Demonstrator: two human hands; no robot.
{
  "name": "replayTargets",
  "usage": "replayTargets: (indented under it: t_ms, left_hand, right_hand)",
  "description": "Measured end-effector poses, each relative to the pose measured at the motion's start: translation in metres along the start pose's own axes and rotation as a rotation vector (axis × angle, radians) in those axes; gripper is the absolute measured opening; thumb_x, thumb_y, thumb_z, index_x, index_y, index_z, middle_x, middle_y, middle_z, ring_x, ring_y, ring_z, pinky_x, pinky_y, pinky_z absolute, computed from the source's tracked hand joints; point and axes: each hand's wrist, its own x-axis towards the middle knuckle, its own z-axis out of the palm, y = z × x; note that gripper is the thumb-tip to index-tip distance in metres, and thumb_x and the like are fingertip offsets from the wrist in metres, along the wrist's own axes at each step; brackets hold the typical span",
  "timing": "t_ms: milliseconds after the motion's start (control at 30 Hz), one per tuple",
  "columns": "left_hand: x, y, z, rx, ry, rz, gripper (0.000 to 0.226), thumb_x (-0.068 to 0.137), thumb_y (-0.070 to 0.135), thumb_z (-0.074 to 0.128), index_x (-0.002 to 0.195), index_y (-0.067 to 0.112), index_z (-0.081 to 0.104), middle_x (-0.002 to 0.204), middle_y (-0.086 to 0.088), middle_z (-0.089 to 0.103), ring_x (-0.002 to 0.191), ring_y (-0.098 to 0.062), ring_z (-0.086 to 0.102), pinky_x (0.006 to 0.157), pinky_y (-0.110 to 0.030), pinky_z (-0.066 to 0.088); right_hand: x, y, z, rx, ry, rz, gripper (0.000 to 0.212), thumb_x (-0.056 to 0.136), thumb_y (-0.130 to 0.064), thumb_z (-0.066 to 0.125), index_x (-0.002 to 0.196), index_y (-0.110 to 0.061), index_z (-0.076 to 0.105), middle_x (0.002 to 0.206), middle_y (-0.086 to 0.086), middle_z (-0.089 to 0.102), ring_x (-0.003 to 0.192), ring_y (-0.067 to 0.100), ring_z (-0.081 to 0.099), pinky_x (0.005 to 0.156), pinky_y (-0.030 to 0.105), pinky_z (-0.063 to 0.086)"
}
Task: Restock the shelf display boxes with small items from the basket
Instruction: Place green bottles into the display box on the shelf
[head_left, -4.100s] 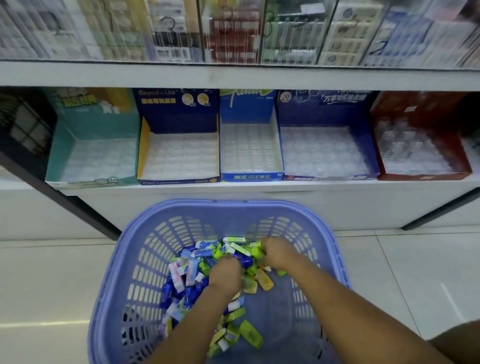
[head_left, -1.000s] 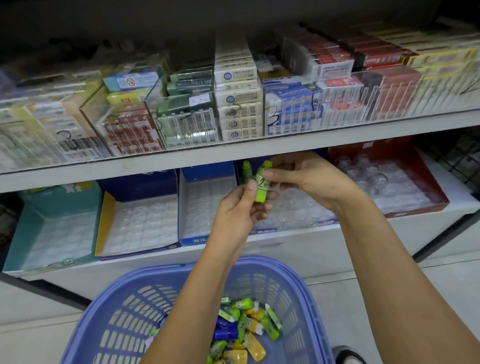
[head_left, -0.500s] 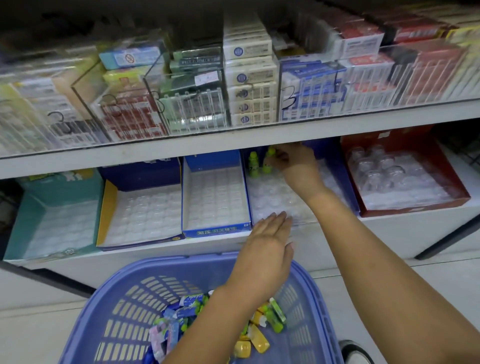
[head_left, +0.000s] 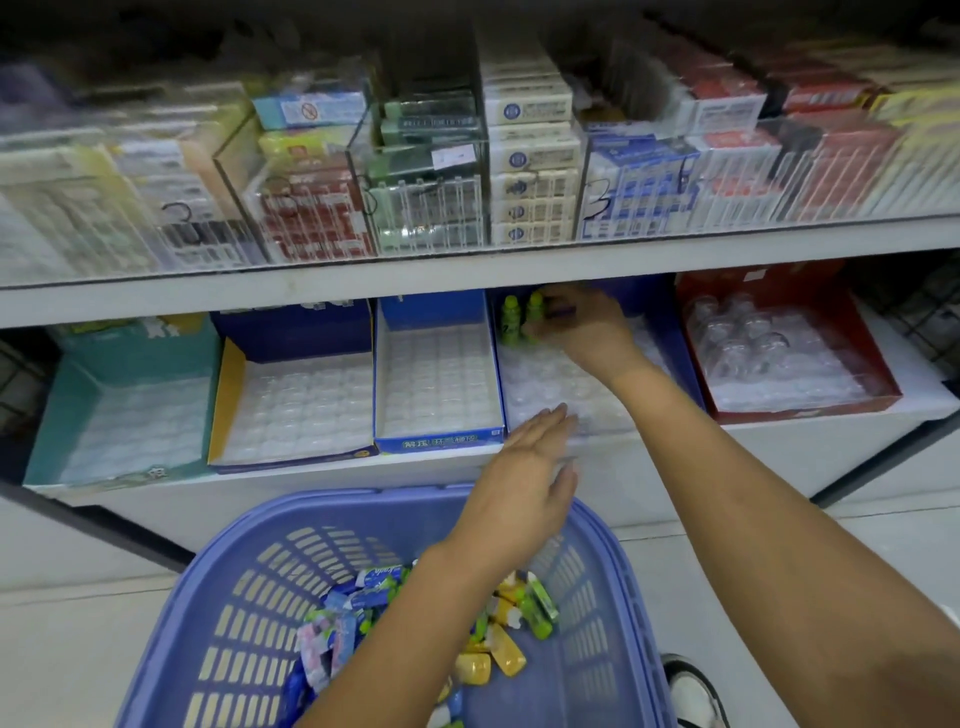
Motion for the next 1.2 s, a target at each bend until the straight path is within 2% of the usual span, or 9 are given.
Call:
replayTargets:
  t_ms: [67, 100, 200, 300, 433, 567, 767, 1033, 1200]
  left_hand:
    - [-0.016, -0.004, -0.006, -0.13, 0.138, -0.018, 0.036, 0.096, 0.026, 0.047, 0.132, 0.025, 0.051, 0.137, 0.011, 0.049, 0.123, 0.002, 0.042, 0.101, -0.002, 0.023]
    - [-0.025, -0.01, -0.006, -0.169, 0.186, -0.044, 0.029, 0.094, 0.029, 0.048, 0.121, 0.026, 0.057, 0.122, 0.013, 0.057, 0.11, 0.003, 0.051, 0.093, -0.006, 0.035]
    - [-0.049, -0.04, 0.0, -0.156, 0.077, -0.234, 0.017, 0.092, 0.029, 0.051, 0.099, 0.02, 0.063, 0.092, 0.008, 0.068, 0.085, -0.008, 0.063, 0.076, -0.024, 0.05]
    - [-0.074, -0.077, 0.019, 0.06, -0.209, -0.448, 0.019, 0.092, 0.02, 0.051, 0.1, 0.01, 0.065, 0.096, -0.01, 0.071, 0.092, -0.027, 0.064, 0.078, -0.035, 0.051]
    - [-0.12, -0.106, 0.05, 0.156, -0.458, -0.48, 0.029, 0.087, 0.007, 0.049, 0.112, 0.008, 0.062, 0.113, -0.013, 0.065, 0.106, -0.029, 0.059, 0.085, -0.033, 0.047]
    - [-0.143, -0.11, 0.079, 0.122, -0.606, -0.425, 0.04, 0.086, 0.002, 0.046, 0.124, 0.006, 0.056, 0.126, -0.018, 0.056, 0.117, -0.033, 0.053, 0.093, -0.037, 0.045]
    - [-0.145, -0.111, 0.105, 0.258, -0.529, -0.411, 0.053, 0.086, 0.004, 0.048, 0.138, 0.009, 0.037, 0.138, -0.009, 0.037, 0.125, -0.027, 0.041, 0.095, -0.04, 0.044]
    - [-0.126, -0.124, 0.12, 0.403, -0.464, -0.52, 0.03, 0.092, 0.007, 0.042, 0.12, 0.009, 0.05, 0.128, -0.009, 0.049, 0.112, -0.028, 0.055, 0.083, -0.041, 0.048]
    - [-0.118, -0.129, 0.131, 0.438, -0.461, -0.564, 0.028, 0.092, 0.005, 0.04, 0.117, 0.007, 0.052, 0.114, -0.009, 0.064, 0.103, -0.027, 0.064, 0.078, -0.036, 0.05]
  right_hand:
    - [-0.018, -0.016, -0.003, -0.046, 0.046, -0.024, 0.04, 0.075, -0.023, 0.076, 0.111, -0.013, 0.061, 0.106, 0.004, 0.067, 0.095, 0.018, 0.063, 0.082, 0.026, 0.048]
    - [-0.029, -0.025, -0.004, -0.084, 0.057, -0.047, 0.027, 0.076, -0.025, 0.075, 0.098, -0.014, 0.063, 0.098, 0.004, 0.068, 0.088, 0.017, 0.062, 0.08, 0.027, 0.048]
    - [-0.074, -0.05, 0.001, -0.187, -0.212, -0.071, 0.021, 0.076, -0.03, 0.075, 0.068, -0.016, 0.06, 0.067, 0.0, 0.064, 0.064, 0.013, 0.059, 0.065, 0.028, 0.05]
    - [-0.116, -0.052, 0.03, -0.473, -0.611, -0.025, 0.031, 0.077, -0.036, 0.073, 0.074, -0.006, 0.067, 0.069, 0.007, 0.07, 0.065, 0.02, 0.065, 0.064, 0.03, 0.051]
    - [-0.154, -0.005, 0.092, -0.806, -0.798, 0.048, 0.021, 0.082, -0.023, 0.066, 0.092, -0.006, 0.066, 0.088, 0.011, 0.067, 0.078, 0.024, 0.062, 0.066, 0.027, 0.046]
    - [-0.173, 0.055, 0.138, -0.914, -0.865, 0.173, 0.033, 0.086, -0.012, 0.06, 0.118, -0.004, 0.06, 0.122, 0.015, 0.061, 0.111, 0.028, 0.06, 0.088, 0.033, 0.048]
    - [-0.185, 0.1, 0.158, -0.785, -0.782, 0.251, 0.032, 0.09, -0.022, 0.054, 0.117, -0.007, 0.06, 0.123, 0.017, 0.061, 0.112, 0.031, 0.058, 0.087, 0.034, 0.046]
    - [-0.188, 0.119, 0.177, -0.895, -0.759, 0.337, 0.038, 0.096, -0.016, 0.041, 0.131, -0.006, 0.048, 0.129, 0.016, 0.055, 0.118, 0.033, 0.055, 0.092, 0.04, 0.047]
    - [-0.168, 0.098, 0.169, -0.873, -0.787, 0.157, 0.03, 0.09, -0.014, 0.053, 0.114, 0.0, 0.061, 0.121, 0.019, 0.061, 0.112, 0.032, 0.058, 0.092, 0.035, 0.046]
